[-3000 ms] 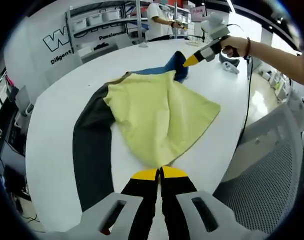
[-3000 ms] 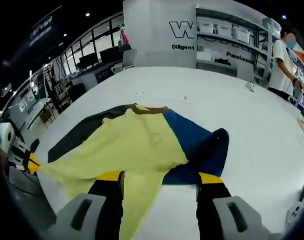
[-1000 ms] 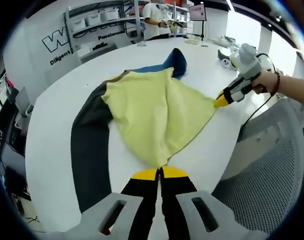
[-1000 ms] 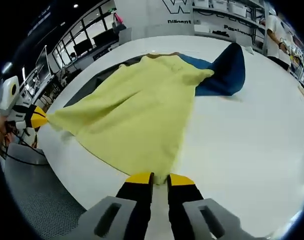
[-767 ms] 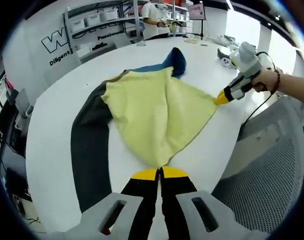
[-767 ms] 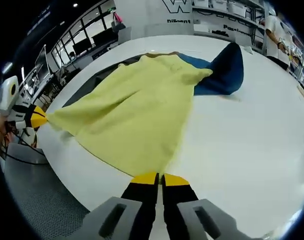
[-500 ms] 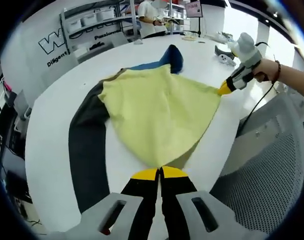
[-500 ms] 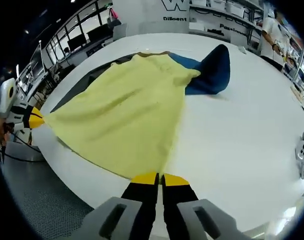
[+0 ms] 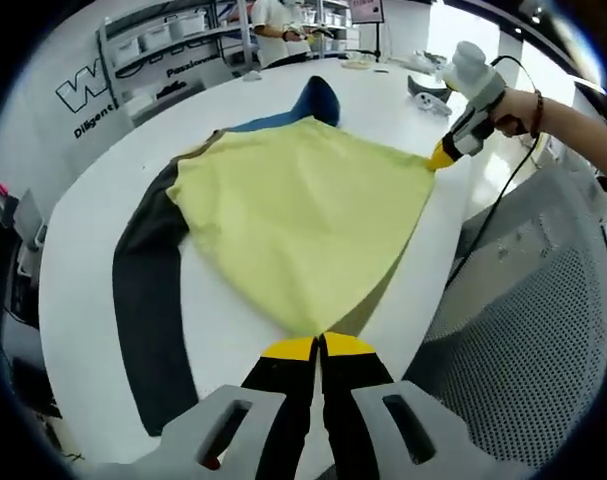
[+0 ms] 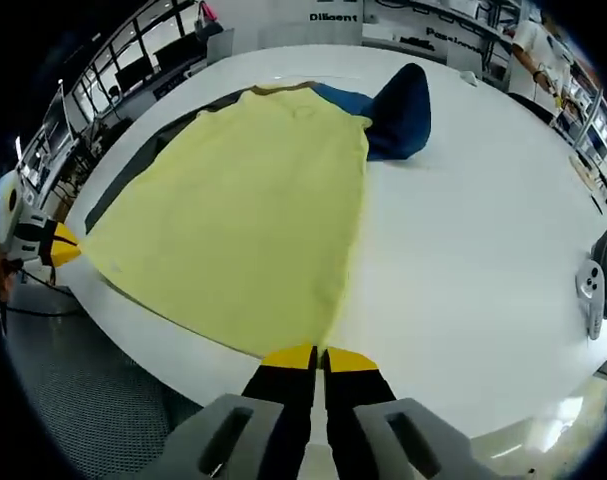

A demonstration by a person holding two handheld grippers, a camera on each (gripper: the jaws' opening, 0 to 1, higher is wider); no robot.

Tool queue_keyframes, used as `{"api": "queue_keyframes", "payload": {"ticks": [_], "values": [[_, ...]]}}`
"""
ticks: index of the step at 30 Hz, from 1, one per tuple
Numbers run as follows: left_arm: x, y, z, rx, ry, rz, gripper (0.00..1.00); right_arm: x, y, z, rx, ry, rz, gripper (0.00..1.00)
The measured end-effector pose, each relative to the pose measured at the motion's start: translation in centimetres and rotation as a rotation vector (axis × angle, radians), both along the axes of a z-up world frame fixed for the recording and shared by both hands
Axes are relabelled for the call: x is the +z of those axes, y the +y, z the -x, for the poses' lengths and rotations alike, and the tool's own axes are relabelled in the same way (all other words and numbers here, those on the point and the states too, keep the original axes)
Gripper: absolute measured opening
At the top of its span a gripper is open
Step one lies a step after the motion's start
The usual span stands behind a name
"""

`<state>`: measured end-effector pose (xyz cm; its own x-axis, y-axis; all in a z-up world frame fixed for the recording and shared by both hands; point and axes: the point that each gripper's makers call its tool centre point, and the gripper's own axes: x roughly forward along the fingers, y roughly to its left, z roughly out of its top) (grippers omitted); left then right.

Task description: Fold the garment on the visible template until the final outline fits inside the template.

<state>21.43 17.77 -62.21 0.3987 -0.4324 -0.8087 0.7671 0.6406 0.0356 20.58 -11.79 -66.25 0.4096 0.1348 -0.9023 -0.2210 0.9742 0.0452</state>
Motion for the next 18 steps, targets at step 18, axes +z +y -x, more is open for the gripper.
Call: {"api": "queue_keyframes", "payload": {"ticks": [18], "values": [[0.3,1.2,0.1,0.108,-0.028,0.066,0.04,0.3,-0.5,-0.1,0.004,-0.025,0.035,0.07]]}}
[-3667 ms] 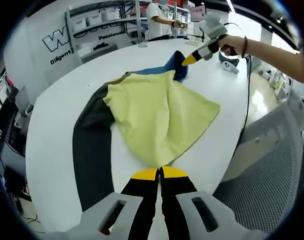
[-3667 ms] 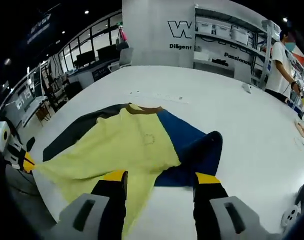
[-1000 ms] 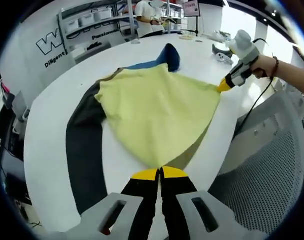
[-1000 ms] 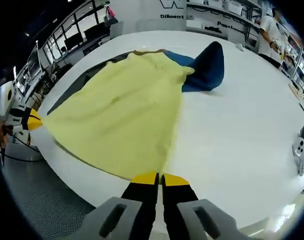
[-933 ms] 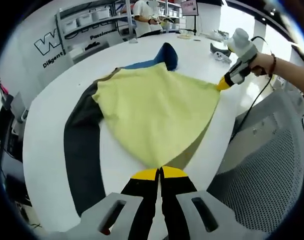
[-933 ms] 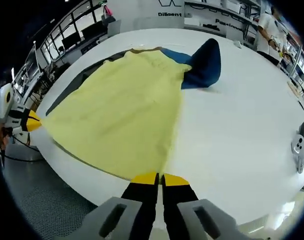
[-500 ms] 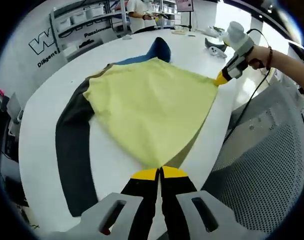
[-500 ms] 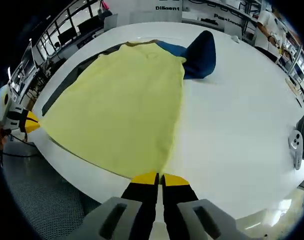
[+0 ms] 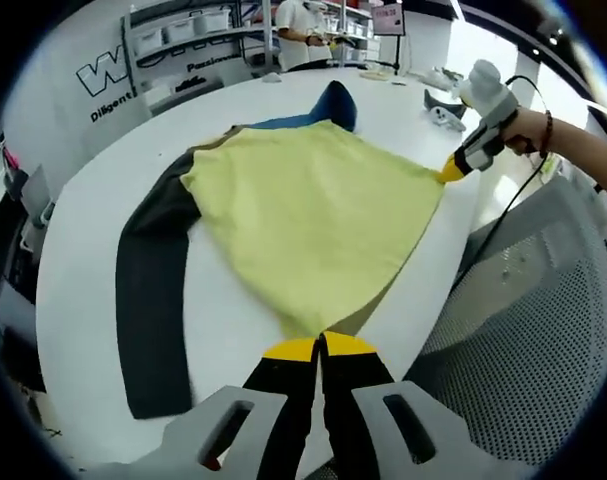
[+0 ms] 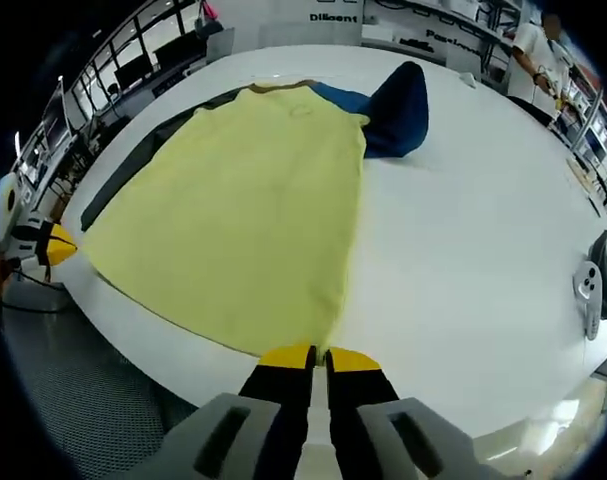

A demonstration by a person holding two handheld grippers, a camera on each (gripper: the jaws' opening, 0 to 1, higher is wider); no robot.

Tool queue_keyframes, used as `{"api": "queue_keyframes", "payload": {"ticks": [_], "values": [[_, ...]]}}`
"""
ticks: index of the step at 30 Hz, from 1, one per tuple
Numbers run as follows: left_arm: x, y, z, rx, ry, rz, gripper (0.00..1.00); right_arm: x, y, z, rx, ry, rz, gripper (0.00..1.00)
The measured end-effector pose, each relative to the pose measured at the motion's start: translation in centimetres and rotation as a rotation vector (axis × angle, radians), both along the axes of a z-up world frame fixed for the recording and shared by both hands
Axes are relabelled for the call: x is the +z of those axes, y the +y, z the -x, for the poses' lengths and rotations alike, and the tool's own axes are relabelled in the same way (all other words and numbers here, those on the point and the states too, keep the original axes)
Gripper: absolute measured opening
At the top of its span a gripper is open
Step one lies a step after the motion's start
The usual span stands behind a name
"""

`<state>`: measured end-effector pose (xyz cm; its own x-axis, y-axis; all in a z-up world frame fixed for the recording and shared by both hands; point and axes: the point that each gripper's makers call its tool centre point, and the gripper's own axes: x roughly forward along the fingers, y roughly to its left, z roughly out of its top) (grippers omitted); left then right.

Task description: Fold the garment on the visible template until the final outline fits inside the template.

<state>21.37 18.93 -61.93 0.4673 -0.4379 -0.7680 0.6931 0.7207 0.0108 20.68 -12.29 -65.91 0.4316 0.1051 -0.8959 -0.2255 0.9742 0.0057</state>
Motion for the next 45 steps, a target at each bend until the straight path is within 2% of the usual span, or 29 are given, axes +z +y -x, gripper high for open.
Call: {"api": "queue_keyframes", "payload": {"ticks": [2,6,7,9,11,18,21,22,25,29,30,32,39,43,45], "values": [[0.3,0.3,-0.1,0.022,0.002,0.018,0.05,0.5,0.0,-0.4,-0.012,-0.021,-0.011,0.17],[1.6,1.4,-0.6,0.079,-0.004,0.071,0.06,1.3,0.2,-1.0,-0.022,-0.05,-0.039,0.22],[1.6,1.5,-0.6,0.084,-0.005,0.072,0.06,1.4,0.3,-1.0,-0.022,-0.051,-0.041,0.23],[2.1,3.3,-1.3,0.135,-0.04,0.036,0.09,1.6,0.5,-1.2,-0.022,-0.054,-0.047,0.25],[2.1,4.7,-1.7,0.188,-0.045,0.024,0.13,1.7,0.7,-1.3,-0.02,-0.06,-0.046,0.26],[1.6,10.0,-2.9,0.42,-0.038,0.066,0.26,2.0,1.3,-1.3,-0.016,-0.08,-0.056,0.3],[1.2,12.5,-3.3,0.509,-0.048,0.05,0.38,2.1,1.4,-1.4,-0.013,-0.093,-0.054,0.32],[1.1,12.7,-3.3,0.504,-0.045,0.052,0.42,2.1,1.5,-1.5,-0.011,-0.096,-0.054,0.33],[0.5,14.3,-3.7,0.561,-0.035,0.051,0.51,2.3,1.7,-1.7,-0.006,-0.104,-0.059,0.37],[-0.2,15.8,-4.2,0.599,-0.029,0.03,0.56,2.3,2.0,-1.8,0.0,-0.109,-0.065,0.42],[-0.5,16.3,-4.5,0.606,-0.038,0.028,0.57,2.3,2.4,-1.7,0.042,-0.11,-0.062,0.44],[-0.9,16.8,-5.0,0.617,-0.043,0.024,0.61,2.3,2.6,-1.8,0.047,-0.116,-0.059,0.48],[-2.1,17.5,-5.5,0.63,-0.003,0.03,0.59,2.6,2.5,-2.2,0.032,-0.134,-0.065,0.46],[-3.2,18.1,-5.3,0.673,0.034,0.031,0.52,2.8,2.2,-2.3,0.017,-0.147,-0.064,0.45],[-3.5,18.1,-5.4,0.672,0.031,0.029,0.49,2.8,2.0,-2.4,0.009,-0.151,-0.062,0.45]]}}
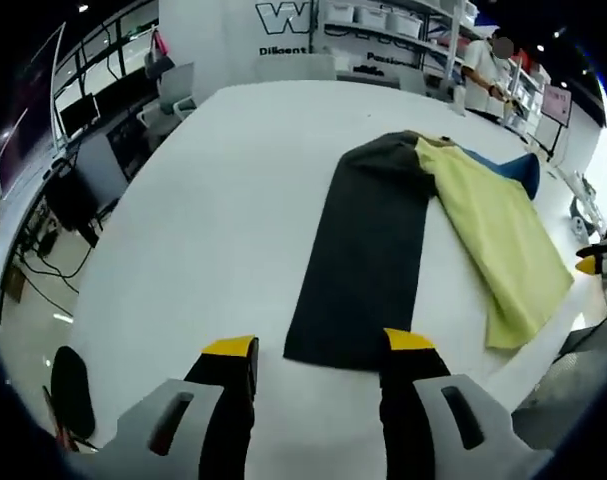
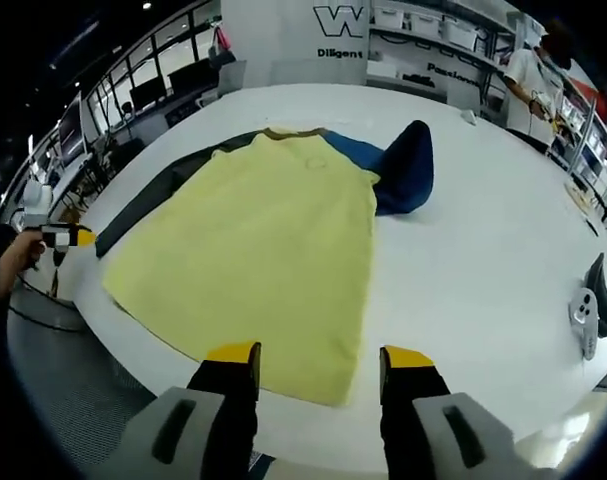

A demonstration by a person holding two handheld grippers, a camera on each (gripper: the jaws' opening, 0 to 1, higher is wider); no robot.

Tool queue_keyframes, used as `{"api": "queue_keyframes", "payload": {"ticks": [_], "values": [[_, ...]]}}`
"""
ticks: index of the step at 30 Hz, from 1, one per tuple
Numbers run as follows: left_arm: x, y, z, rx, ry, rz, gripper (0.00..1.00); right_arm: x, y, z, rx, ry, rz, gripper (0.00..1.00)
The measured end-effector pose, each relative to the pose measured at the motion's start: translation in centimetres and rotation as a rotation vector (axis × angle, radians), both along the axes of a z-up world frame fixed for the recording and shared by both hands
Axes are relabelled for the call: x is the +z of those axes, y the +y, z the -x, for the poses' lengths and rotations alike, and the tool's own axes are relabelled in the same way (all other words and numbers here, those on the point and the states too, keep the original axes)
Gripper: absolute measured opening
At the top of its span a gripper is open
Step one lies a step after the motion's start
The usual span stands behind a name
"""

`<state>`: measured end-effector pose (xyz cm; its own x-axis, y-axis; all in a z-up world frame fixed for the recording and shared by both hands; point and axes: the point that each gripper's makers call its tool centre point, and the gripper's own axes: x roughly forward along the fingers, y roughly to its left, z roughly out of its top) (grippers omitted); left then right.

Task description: Fold the garment on the visible template until the final outline fits inside the template.

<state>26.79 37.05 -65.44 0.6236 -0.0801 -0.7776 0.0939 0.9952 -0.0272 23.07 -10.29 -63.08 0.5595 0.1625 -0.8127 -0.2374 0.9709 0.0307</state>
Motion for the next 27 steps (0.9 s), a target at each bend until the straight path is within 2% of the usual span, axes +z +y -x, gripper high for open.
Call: {"api": "queue_keyframes", "payload": {"ticks": [6,8,11,12,14,22,23,26,27], "values": [[-0.4,0.1,-0.3,0.017,0.002,-0.003,0.42,0.0,-0.2,0.1,-0.012,-0.004,0.003,0.44],[-1.1,-0.1,-0.1,0.012,0.034,-0.004,0.39,0.0,-0.3,0.1,-0.013,-0.005,0.005,0.43],[-1.4,-0.3,0.1,0.002,0.043,-0.005,0.33,0.2,-0.5,0.1,-0.021,-0.015,0.011,0.42],[-1.2,-0.4,0.0,-0.012,0.035,-0.01,0.31,0.2,-0.6,0.1,-0.02,-0.018,0.023,0.42],[-1.3,-0.1,0.0,0.009,0.042,-0.002,0.31,0.2,-1.3,0.1,0.002,-0.02,0.089,0.4],[-1.3,0.6,-0.3,0.029,0.039,-0.016,0.26,0.2,-0.7,0.1,0.001,-0.034,0.062,0.39],[-1.3,0.6,-0.3,0.033,0.036,-0.009,0.24,0.2,-0.7,0.1,-0.003,-0.036,0.06,0.39],[-1.4,0.5,-0.5,0.053,0.04,0.016,0.09,0.2,-0.4,0.0,-0.013,-0.043,0.04,0.4],[-1.6,0.1,-0.6,0.065,0.044,0.059,0.08,0.3,-0.3,0.0,-0.012,-0.049,0.035,0.41]]}}
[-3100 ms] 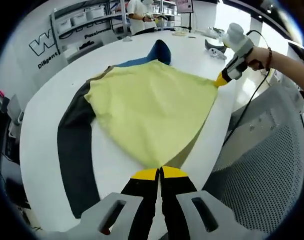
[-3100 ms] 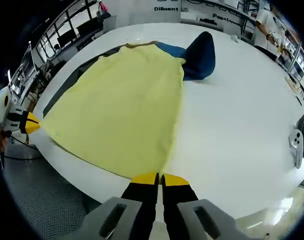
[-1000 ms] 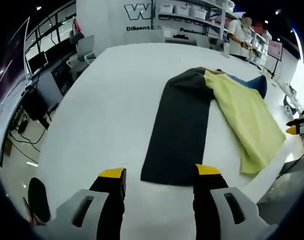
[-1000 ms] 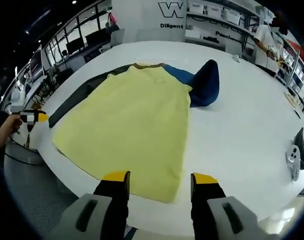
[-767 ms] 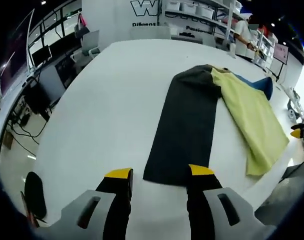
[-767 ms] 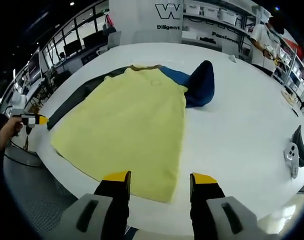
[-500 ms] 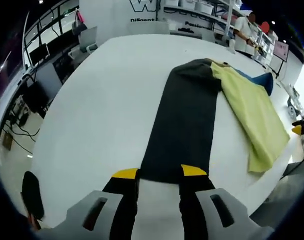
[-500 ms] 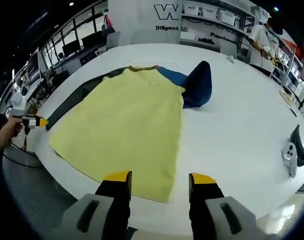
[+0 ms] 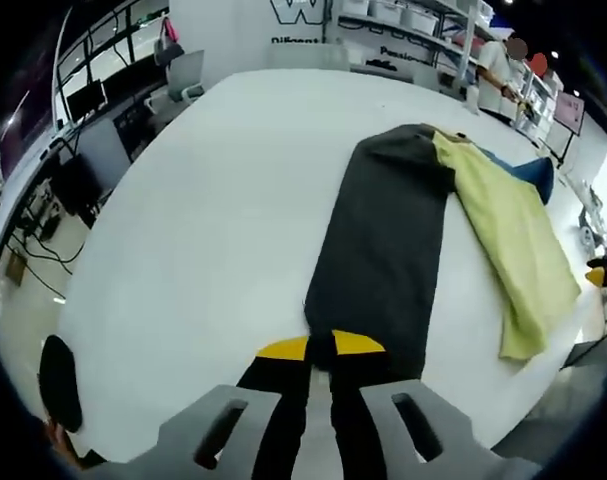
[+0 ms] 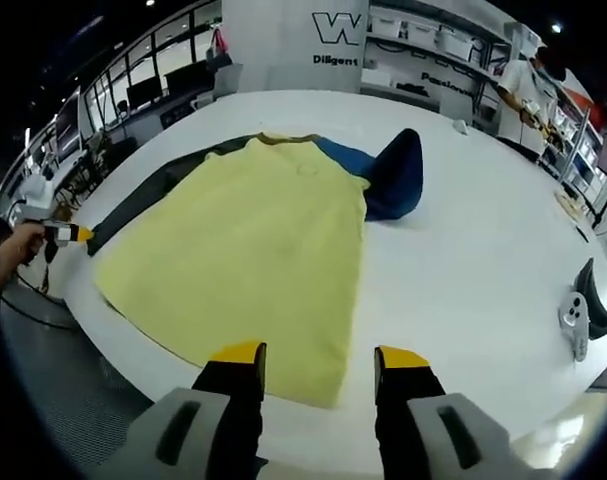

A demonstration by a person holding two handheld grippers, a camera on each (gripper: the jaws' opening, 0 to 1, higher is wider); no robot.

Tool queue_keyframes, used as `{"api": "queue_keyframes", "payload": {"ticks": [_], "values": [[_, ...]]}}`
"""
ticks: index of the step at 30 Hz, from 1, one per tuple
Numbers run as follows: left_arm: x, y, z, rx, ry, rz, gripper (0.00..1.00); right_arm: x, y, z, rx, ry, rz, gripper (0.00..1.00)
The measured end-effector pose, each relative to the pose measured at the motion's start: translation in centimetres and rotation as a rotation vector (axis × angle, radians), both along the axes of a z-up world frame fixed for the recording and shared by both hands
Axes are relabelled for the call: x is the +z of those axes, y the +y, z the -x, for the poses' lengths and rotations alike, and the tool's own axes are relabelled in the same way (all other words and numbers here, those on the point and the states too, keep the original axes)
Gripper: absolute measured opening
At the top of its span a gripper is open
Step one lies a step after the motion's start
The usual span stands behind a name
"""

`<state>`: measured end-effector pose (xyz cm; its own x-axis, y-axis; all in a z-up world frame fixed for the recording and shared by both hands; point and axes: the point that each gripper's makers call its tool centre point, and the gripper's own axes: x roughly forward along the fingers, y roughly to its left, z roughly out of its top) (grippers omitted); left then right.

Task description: Fold the garment on the visible template until the final outline fits inside the template.

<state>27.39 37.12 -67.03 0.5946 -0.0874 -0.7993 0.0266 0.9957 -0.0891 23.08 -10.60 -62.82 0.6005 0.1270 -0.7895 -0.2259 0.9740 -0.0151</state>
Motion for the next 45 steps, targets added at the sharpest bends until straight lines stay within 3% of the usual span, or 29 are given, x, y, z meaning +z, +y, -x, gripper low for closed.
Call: {"api": "queue_keyframes", "payload": {"ticks": [6,9,16,20,27,31,40,45], "values": [[0.4,0.6,0.2,-0.032,0.004,-0.059,0.08,0.4,1.4,-0.1,0.006,-0.011,-0.09,0.51],[1.6,1.6,-0.1,-0.025,-0.014,-0.083,0.08,0.7,2.4,-0.1,0.011,-0.011,-0.151,0.56],[4.6,4.9,-2.1,-0.024,-0.067,-0.153,0.08,1.1,4.0,-0.1,0.083,-0.034,-0.156,0.59],[6.1,6.3,-3.8,-0.034,-0.087,-0.188,0.08,1.8,5.9,-0.3,0.171,-0.076,-0.17,0.6],[7.2,7.2,-5.8,-0.052,-0.095,-0.224,0.08,2.7,10.3,-0.2,0.36,-0.124,-0.148,0.62],[7.9,8.4,-6.9,-0.063,-0.092,-0.279,0.08,2.5,12.4,-0.1,0.393,-0.11,-0.166,0.62],[11.5,11.0,-11.0,-0.053,-0.162,-0.355,0.08,3.2,16.7,0.4,0.512,-0.138,-0.2,0.6],[11.6,10.2,-12.3,-0.089,-0.164,-0.36,0.08,3.8,21.9,1.3,0.675,-0.167,-0.239,0.54]]}}
